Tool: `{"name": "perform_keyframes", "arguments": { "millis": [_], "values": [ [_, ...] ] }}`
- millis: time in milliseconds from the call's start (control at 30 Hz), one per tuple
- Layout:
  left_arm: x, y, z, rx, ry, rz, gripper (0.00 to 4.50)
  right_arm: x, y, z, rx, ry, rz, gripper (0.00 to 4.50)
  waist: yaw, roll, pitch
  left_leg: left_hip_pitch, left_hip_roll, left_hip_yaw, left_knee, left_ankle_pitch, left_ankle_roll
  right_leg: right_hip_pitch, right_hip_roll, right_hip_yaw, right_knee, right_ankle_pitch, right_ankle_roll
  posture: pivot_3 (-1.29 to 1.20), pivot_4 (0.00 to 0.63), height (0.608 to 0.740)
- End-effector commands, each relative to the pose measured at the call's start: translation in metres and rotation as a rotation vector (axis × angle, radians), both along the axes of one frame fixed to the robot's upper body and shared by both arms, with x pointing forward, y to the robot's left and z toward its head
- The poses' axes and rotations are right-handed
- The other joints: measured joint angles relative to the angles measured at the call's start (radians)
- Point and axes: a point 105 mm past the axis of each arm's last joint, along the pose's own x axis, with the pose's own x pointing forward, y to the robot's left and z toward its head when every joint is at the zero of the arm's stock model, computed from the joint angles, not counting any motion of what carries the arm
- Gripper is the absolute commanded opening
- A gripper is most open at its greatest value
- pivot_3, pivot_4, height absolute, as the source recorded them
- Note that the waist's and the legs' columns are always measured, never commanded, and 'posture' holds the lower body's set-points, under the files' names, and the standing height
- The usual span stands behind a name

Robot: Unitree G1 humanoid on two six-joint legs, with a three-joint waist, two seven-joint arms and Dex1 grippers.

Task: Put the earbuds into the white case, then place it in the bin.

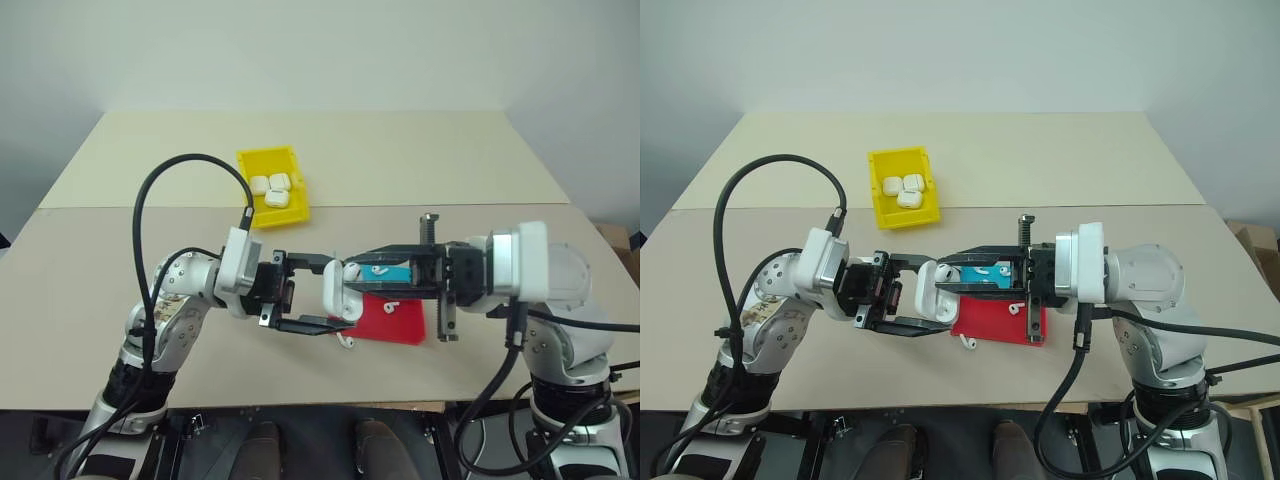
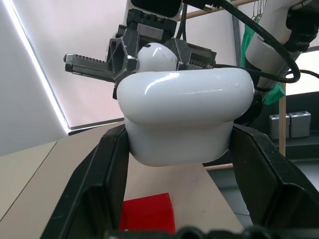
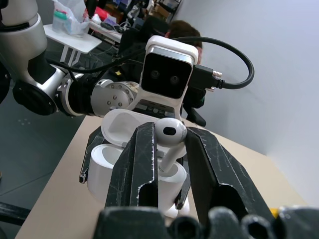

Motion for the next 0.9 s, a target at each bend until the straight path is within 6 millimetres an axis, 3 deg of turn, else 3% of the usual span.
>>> {"name": "perform_keyframes", "arguments": {
  "millis": [33,600,767,900],
  "values": [
    [-0.006,0.001,0.008,-0.023,-0.044,-0.001,2.75,-0.001,0.0,0.0,-0.008,-0.034,-0.006,0.66,0.0,0.0,0.0,0.0,0.0,0.0,0.0,0.0,0.0,0.0,0.0,0.0,0.0,0.0,0.0,0.0,0.15,0.74],
    [-0.005,0.0,0.005,-0.023,-0.043,-0.001,2.75,0.003,0.002,-0.009,-0.027,-0.067,-0.027,0.66,0.001,0.0,0.0,0.0,0.0,0.0,0.0,0.0,0.0,0.0,0.0,0.0,0.0,0.0,0.0,0.0,0.15,0.74],
    [-0.005,0.0,0.005,-0.025,-0.044,0.002,2.75,0.006,0.003,-0.018,-0.081,-0.108,-0.042,2.26,0.001,0.0,0.0,0.0,0.0,0.0,0.0,0.0,0.0,0.0,0.0,0.0,0.0,0.0,0.0,0.0,0.15,0.74],
    [-0.003,0.0,0.004,-0.024,-0.042,0.011,2.75,0.004,0.001,-0.022,-0.104,-0.119,-0.031,2.26,0.001,0.0,0.0,0.0,0.0,0.0,0.0,0.0,0.0,0.0,0.0,0.0,0.0,0.0,0.0,0.0,0.15,0.74]
  ]
}}
